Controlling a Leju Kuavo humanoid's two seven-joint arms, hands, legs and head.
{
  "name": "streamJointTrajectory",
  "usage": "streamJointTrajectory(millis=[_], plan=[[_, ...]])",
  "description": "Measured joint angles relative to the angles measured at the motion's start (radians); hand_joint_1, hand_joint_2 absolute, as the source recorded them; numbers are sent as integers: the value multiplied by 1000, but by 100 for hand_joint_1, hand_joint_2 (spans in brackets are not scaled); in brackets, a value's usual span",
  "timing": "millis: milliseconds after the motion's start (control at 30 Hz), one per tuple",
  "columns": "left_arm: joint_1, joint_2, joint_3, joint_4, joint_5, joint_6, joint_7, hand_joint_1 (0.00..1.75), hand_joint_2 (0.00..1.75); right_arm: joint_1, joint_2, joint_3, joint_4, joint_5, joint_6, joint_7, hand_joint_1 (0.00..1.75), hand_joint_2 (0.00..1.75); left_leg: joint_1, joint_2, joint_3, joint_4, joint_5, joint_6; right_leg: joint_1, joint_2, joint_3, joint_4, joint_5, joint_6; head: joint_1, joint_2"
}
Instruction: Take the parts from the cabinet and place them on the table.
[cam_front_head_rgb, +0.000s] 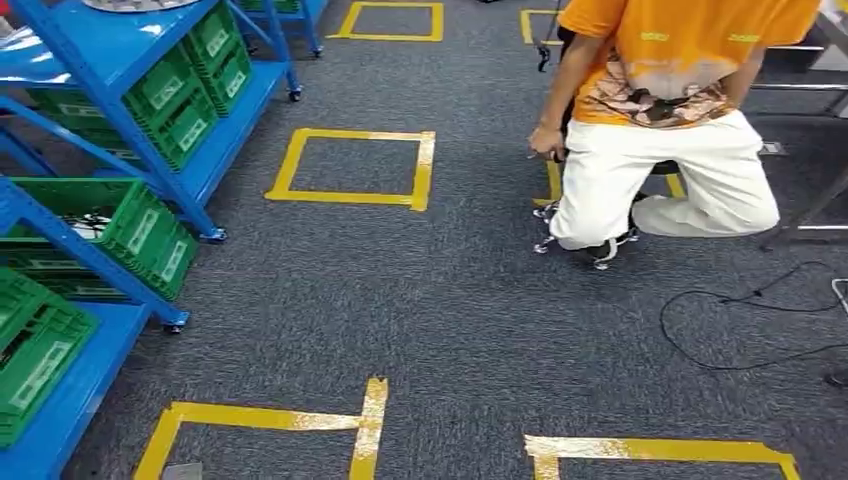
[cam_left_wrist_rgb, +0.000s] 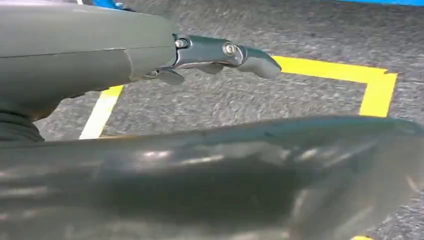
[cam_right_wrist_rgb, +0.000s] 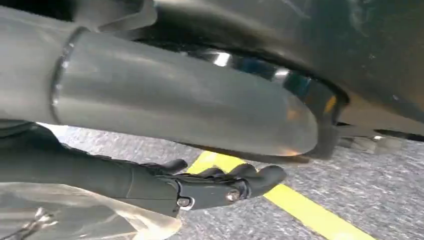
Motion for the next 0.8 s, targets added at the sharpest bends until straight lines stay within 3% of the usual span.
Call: streamJointTrajectory(millis=[33,100,133,200,233,267,333,367,400,433,533,567,600,633,667,700,733,767,800], plan=[[0,1,0,0,0,0,0,0,0,-1,1,0,0,0,4,0,0,0,-5,-13,-2,-3,0,-6,-8,-18,5,-18,8,-4,0,0],[-3,1,0,0,0,0,-1,0,0,0,2,0,0,0,7,-2,0,0,-7,85,-27,64,-52,-9,-10,-51,19,-33,13,-12,-8,0],[-7,2,0,0,0,0,-1,0,0,3,2,0,1,0,9,-2,0,0,-6,118,-62,143,-93,-16,-8,-73,20,-33,11,-13,-8,0],[-11,2,0,0,-2,-1,-1,0,0,7,2,0,2,0,9,-1,0,0,1,135,-125,279,-145,-27,-7,-113,22,-32,5,-14,-8,0],[-11,2,0,0,-2,-2,-1,0,0,7,2,0,2,1,8,-2,0,0,4,137,-132,294,-139,-32,-7,-127,23,-31,3,-13,-8,0],[-10,2,0,0,-2,-4,-1,0,0,6,2,0,2,1,6,-5,0,0,7,140,-116,265,-111,-36,-7,-141,25,-30,1,-11,-9,0],[-13,2,1,-2,0,-4,-2,0,0,6,2,0,2,1,6,-10,0,0,12,161,-30,99,-21,-39,-10,-166,35,-28,-8,-4,-9,0],[-15,1,1,-2,1,-4,-2,0,0,6,2,0,2,2,6,-11,0,0,11,200,12,16,2,-40,-9,-177,41,-25,-14,2,-9,0],[-20,-3,1,-2,2,-4,-2,0,0,5,0,0,2,2,6,-11,0,0,-2,231,20,4,-15,-32,0,-186,30,-23,-20,11,-16,0],[-24,-3,1,-3,2,-4,-2,0,0,5,0,0,2,2,6,-11,0,0,1,212,17,3,-14,-17,1,-193,37,-21,-25,17,-11,0],[-22,-4,1,-3,2,-4,-2,0,0,3,0,0,2,2,6,-11,0,0,-4,186,13,3,-15,2,-4,-217,52,-24,-28,31,-8,0],[-22,-5,1,-3,3,-4,-2,0,0,3,0,0,1,3,6,-11,0,0,2,176,15,-2,-11,8,-10,-178,41,-13,-43,39,-5,0],[-24,-3,2,-5,3,-3,-2,0,0,0,0,0,1,3,9,-11,0,0,2,167,14,-2,-11,13,-12,-125,22,29,-74,39,-1,0],[-26,-3,2,-5,3,-3,-2,0,0,-1,0,1,2,3,12,-10,0,0,1,160,13,-2,-10,18,-12,-102,-8,92,-107,39,2,0],[-29,-5,2,-5,3,-4,-2,0,0,1,0,1,2,3,15,-5,0,0,0,146,13,-1,-11,22,-12,-88,-59,193,-149,38,3,0],[-29,-4,2,-5,4,-4,-1,0,0,3,0,1,2,3,18,-3,0,0,-2,131,13,-1,-11,22,-11,-83,-106,277,-173,37,5,0],[-28,-4,2,-5,4,-4,2,0,0,3,0,1,2,1,21,-2,0,0,-4,117,14,-1,-11,23,-11,-83,-135,318,-172,34,5,0],[-24,-3,2,-5,2,-3,2,0,0,2,0,1,2,-4,22,-1,0,0,-5,102,15,-1,-11,23,-11,-82,-140,306,-146,30,5,0],[-21,-2,2,-5,1,-3,0,0,0,1,0,1,2,-7,22,-1,0,0,-6,88,17,-1,-12,23,-11,-79,-126,260,-106,25,5,0]])
